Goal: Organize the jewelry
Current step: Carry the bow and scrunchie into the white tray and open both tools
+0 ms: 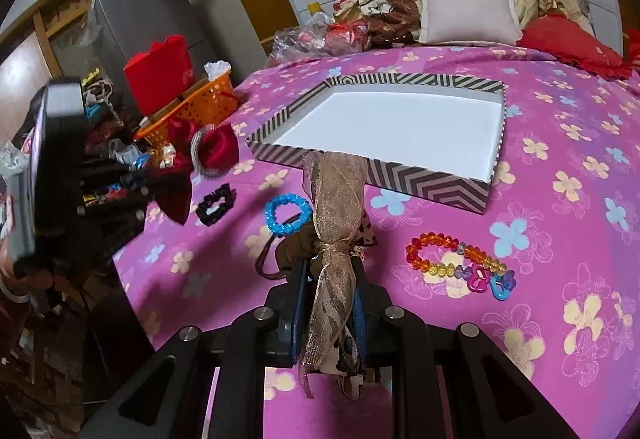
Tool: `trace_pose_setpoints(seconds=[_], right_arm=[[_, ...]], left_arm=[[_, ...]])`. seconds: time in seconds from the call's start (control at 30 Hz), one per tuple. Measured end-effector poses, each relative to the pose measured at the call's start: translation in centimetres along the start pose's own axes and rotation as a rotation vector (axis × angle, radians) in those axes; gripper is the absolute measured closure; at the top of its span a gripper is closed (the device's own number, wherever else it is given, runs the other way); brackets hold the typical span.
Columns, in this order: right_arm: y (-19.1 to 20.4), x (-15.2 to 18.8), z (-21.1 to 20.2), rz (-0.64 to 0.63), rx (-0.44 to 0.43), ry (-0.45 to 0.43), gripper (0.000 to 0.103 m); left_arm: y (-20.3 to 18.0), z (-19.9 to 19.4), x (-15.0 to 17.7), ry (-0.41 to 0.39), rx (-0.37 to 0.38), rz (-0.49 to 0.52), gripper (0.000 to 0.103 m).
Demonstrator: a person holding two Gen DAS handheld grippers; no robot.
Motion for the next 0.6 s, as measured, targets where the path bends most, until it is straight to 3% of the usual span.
trace_pose_setpoints(seconds=[0.1,0.23,0.37,0.6], right_arm=[[0.0,-0.1,-0.3,0.003,0.000,-0.005,0.084],[0.2,-0.1,-0.3,0.008,-0.013,-0.010,0.084],[0.4,-0.1,-0.6,0.001,-0.015,-0.013,0.084],[-0.1,-0.3,-0.9,0.019,-0.022,-0.021,0.084]], left_arm=[[-0.4,0.1,1.5,0.027,-0.038,0.119,0.098],[-1.2,0.7,3.9,0.146,0.049,0.233,0.098],[-1.5,1.0,5.5,0.286,0.208,0.230,0.098],[0.9,1.3,4.8,0.372,0.224,0.200,0.098]])
Point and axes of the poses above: each gripper's, at about its wrist camera, not at the fingertips, and z roughly the way its jaws point, y to its left, x to its underside, the point moved 9 cm from there along z, roughly the way its jaws point, and after that the axes turned 4 degrees about y, right-handed, at the moved point
